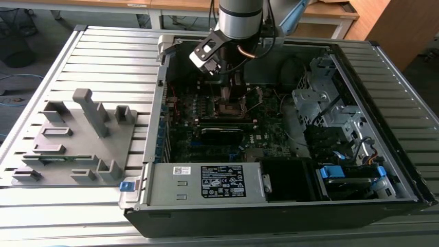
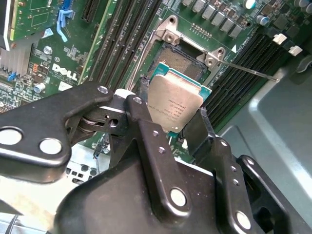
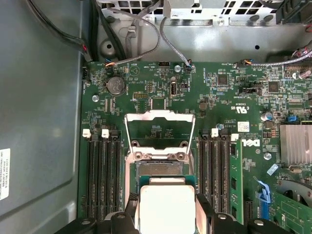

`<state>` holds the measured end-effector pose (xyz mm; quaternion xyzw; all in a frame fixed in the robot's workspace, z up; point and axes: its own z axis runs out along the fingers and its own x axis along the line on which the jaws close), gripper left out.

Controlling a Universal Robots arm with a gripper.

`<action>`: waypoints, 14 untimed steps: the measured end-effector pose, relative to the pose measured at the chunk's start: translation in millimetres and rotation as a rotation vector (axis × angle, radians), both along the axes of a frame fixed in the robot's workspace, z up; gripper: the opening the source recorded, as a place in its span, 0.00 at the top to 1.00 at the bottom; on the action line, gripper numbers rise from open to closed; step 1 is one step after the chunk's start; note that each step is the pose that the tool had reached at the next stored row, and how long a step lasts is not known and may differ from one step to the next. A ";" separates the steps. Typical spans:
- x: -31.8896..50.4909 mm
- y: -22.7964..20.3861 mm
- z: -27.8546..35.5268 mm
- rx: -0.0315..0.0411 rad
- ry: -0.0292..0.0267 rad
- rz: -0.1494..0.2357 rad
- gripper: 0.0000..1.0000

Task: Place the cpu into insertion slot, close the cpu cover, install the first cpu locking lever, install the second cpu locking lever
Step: 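Place the cpu into insertion slot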

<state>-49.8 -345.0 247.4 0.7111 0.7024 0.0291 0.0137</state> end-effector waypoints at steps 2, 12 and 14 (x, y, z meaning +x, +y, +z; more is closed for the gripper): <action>0.0 0.8 -0.6 -0.0008 0.0001 0.000 0.46; 0.1 6.1 -7.7 -0.0345 -0.0001 0.021 0.46; 0.7 6.1 -9.5 -0.0360 -0.0004 0.032 0.46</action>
